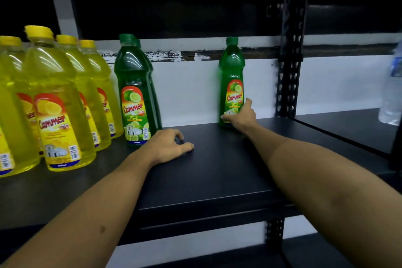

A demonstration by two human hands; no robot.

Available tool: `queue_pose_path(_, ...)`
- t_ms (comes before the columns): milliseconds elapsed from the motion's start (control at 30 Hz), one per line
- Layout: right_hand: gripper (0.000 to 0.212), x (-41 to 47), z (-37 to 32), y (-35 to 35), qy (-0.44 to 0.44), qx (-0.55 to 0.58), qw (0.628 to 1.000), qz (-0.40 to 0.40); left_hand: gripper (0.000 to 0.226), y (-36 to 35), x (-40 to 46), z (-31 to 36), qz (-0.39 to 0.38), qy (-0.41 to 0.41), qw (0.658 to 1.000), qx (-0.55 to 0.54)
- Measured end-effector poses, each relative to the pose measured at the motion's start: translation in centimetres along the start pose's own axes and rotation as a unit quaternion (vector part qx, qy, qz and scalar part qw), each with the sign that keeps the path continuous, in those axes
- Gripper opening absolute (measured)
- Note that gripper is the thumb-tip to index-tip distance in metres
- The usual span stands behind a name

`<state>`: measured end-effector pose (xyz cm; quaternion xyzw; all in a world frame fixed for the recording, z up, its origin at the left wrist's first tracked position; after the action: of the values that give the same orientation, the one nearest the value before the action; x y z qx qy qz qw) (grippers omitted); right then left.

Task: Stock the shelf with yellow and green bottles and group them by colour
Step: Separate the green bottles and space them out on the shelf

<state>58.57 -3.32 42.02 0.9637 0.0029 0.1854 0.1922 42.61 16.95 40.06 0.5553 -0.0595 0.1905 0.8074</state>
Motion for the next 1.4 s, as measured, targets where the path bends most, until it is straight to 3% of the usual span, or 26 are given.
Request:
queue_pose_path(333,0.076,0.8,-0.2,-1.0,0.033,0.032,0.996,-0.076,0.05,0.3,-0.1,0.0,0.006,-0.002,1.0,-0.003)
queue_pose_path(500,0.069,-0.9,-2.3,-3.1,0.062,0.058,0.974,-0.211,0.078,0.7,-0.6,-0.2,0.016,0.019,0.998,-0.056)
queue_pose_path(567,0.061,-2.5,-3.8,-4.1,0.087,0.062,0.957,-0.27,0.086,1.4,-0.9,0.0,0.042,0.027,0.994,-0.1)
queue_pose_path(733,0.075,-6.0,-6.2,-7.2,0.162,-0.017,0.909,-0.383,0.095,4.4,-1.6,0.9,0.188,0.013,0.967,-0.17)
queue_pose_path(833,0.063,-7.3,-6.0,-8.7,0.161,-0.032,0.884,-0.437,0.095,5.6,-2.1,0.6,0.25,0.016,0.951,-0.181)
queue_pose_path(1300,0.032,-8.1,-4.7,-7.4,0.184,-0.136,0.912,-0.341,0.069,6.8,-5.9,-0.1,0.255,0.036,0.934,-0.248)
queue_pose_path(1400,0.032,-9.0,-5.1,-7.1,0.211,-0.174,0.908,-0.318,0.079,7.3,-7.5,-0.9,0.264,0.049,0.924,-0.273)
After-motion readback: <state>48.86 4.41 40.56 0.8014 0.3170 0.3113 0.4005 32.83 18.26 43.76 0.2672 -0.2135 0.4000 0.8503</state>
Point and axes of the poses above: each hand's wrist, its own x-axis towards the middle knuckle, its own y-axis out of the back of the hand, z = x × y, the point moved 8 cm from there along x, towards the middle knuckle
